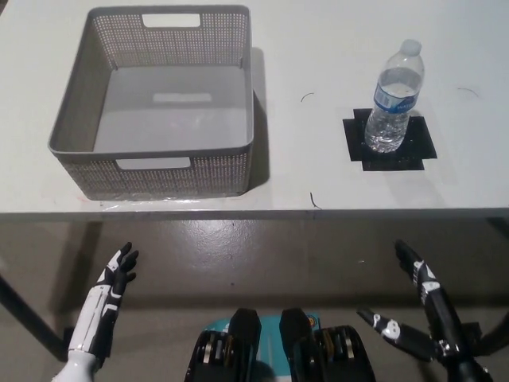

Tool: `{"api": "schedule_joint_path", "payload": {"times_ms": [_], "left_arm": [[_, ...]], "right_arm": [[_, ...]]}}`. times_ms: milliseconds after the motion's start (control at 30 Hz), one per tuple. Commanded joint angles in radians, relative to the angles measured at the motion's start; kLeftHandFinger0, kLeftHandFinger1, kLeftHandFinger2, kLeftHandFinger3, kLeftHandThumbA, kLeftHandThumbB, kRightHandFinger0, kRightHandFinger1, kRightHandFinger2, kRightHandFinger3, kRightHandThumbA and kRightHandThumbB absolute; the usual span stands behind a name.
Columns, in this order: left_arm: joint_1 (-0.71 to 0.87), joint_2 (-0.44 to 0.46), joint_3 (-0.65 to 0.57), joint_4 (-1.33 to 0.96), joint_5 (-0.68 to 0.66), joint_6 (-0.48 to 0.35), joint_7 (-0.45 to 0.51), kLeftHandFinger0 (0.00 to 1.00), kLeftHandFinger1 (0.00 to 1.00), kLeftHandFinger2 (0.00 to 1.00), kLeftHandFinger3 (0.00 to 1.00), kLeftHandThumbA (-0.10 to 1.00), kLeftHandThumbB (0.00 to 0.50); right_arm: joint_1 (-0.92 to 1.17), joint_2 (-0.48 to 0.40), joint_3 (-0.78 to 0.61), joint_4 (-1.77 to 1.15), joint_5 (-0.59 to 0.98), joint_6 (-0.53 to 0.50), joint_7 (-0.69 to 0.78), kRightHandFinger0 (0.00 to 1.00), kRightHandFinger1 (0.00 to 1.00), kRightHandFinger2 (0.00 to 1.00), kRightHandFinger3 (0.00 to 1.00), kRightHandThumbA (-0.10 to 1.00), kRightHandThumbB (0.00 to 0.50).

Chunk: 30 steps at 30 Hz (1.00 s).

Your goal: Use the right hand to pick up a water botttle and place it into a container on the left side

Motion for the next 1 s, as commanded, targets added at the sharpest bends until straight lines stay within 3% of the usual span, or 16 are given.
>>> {"api": "schedule_joint_path", "payload": {"times_ms": [0, 67, 200, 300, 333, 500, 733, 800, 900, 967], "left_arm": [[-0.018, 0.019, 0.017, -0.040, 0.004, -0.042, 0.007, 1.00, 1.00, 1.00, 1.00, 1.00, 0.276], [-0.012, 0.016, 0.016, -0.040, 0.003, -0.046, 0.006, 1.00, 1.00, 1.00, 1.00, 1.00, 0.268], [-0.008, 0.014, 0.011, -0.034, 0.002, -0.049, 0.002, 1.00, 1.00, 1.00, 1.00, 1.00, 0.268], [-0.002, 0.012, 0.013, -0.038, 0.006, -0.047, 0.007, 1.00, 1.00, 1.00, 1.00, 1.00, 0.265], [-0.003, 0.014, 0.012, -0.035, 0.004, -0.049, 0.004, 1.00, 1.00, 1.00, 1.00, 1.00, 0.264], [0.001, 0.016, 0.011, -0.040, 0.003, -0.046, 0.001, 1.00, 1.00, 1.00, 1.00, 1.00, 0.271], [-0.002, 0.014, 0.012, -0.033, 0.000, -0.050, 0.002, 1.00, 1.00, 1.00, 1.00, 1.00, 0.260], [-0.003, 0.015, 0.013, -0.030, 0.000, -0.053, 0.003, 1.00, 1.00, 1.00, 1.00, 1.00, 0.266], [0.000, 0.016, 0.012, -0.032, 0.000, -0.054, 0.000, 1.00, 1.00, 1.00, 1.00, 1.00, 0.259], [0.001, 0.015, 0.010, -0.030, 0.002, -0.058, 0.001, 1.00, 1.00, 1.00, 1.00, 1.00, 0.255]], "right_arm": [[0.015, -0.005, 0.001, -0.110, -0.022, -0.076, -0.023, 1.00, 1.00, 1.00, 1.00, 1.00, 0.397], [0.017, -0.005, -0.002, -0.159, -0.028, -0.076, -0.035, 1.00, 1.00, 1.00, 1.00, 1.00, 0.411], [-0.006, -0.003, -0.020, -0.227, -0.066, -0.076, -0.060, 1.00, 1.00, 1.00, 1.00, 1.00, 0.389], [-0.057, 0.000, -0.050, -0.227, -0.077, -0.070, -0.054, 1.00, 1.00, 1.00, 1.00, 1.00, 0.424], [-0.092, 0.007, -0.068, -0.220, -0.087, -0.044, -0.073, 1.00, 1.00, 1.00, 1.00, 1.00, 0.465], [-0.191, 0.015, -0.125, -0.169, -0.066, 0.031, -0.092, 1.00, 1.00, 1.00, 1.00, 1.00, 0.481], [-0.304, 0.019, -0.181, -0.092, 0.030, 0.106, -0.070, 1.00, 1.00, 1.00, 1.00, 1.00, 0.430], [-0.338, 0.020, -0.193, -0.084, 0.068, 0.153, -0.058, 1.00, 1.00, 1.00, 1.00, 1.00, 0.377], [-0.373, 0.017, -0.208, -0.068, 0.099, 0.226, -0.048, 1.00, 1.00, 1.00, 1.00, 1.00, 0.376], [-0.393, 0.010, -0.215, -0.048, 0.091, 0.268, -0.051, 1.00, 1.00, 1.00, 1.00, 1.00, 0.405]]}}
